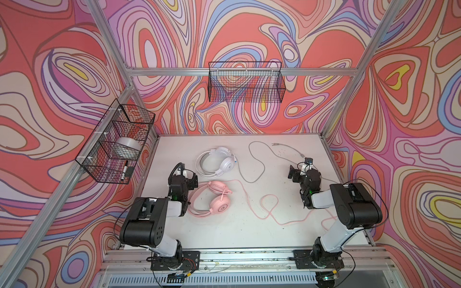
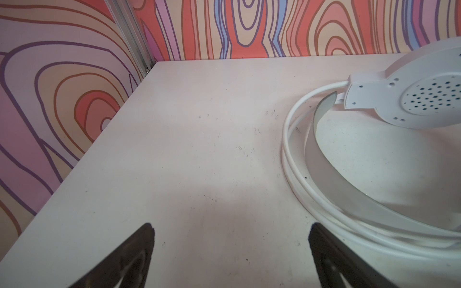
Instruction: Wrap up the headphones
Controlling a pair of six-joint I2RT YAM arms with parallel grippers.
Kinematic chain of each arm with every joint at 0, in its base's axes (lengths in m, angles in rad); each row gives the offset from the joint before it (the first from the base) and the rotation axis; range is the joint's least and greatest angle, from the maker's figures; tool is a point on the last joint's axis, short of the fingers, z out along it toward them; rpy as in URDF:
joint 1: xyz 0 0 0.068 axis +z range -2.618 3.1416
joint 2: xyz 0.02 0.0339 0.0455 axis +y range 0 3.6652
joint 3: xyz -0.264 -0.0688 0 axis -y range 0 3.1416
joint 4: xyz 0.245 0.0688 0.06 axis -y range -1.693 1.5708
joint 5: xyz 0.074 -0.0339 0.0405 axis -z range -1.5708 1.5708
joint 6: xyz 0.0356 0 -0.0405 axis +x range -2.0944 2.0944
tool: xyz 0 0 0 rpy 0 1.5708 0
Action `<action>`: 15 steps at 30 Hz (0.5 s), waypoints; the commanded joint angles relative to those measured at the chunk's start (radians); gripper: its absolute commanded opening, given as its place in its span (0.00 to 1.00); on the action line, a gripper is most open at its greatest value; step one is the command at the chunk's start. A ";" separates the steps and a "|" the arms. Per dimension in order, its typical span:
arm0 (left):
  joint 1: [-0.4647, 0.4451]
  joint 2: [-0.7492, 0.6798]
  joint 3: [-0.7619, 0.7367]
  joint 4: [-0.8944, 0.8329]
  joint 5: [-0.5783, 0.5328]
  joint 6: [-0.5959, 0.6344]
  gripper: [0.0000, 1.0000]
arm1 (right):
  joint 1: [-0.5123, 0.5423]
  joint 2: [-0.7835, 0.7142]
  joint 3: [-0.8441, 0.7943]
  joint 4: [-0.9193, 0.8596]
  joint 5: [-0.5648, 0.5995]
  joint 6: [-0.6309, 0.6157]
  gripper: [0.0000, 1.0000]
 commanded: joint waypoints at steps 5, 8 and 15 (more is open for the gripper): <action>0.003 0.002 0.009 0.014 0.011 0.009 1.00 | -0.002 -0.004 0.005 -0.005 0.009 0.008 0.98; 0.005 0.003 0.009 0.013 0.017 0.007 1.00 | -0.002 -0.004 0.005 -0.005 0.008 0.008 0.98; 0.029 0.001 0.021 -0.013 0.068 -0.003 1.00 | -0.002 -0.003 0.008 -0.013 0.006 0.012 0.98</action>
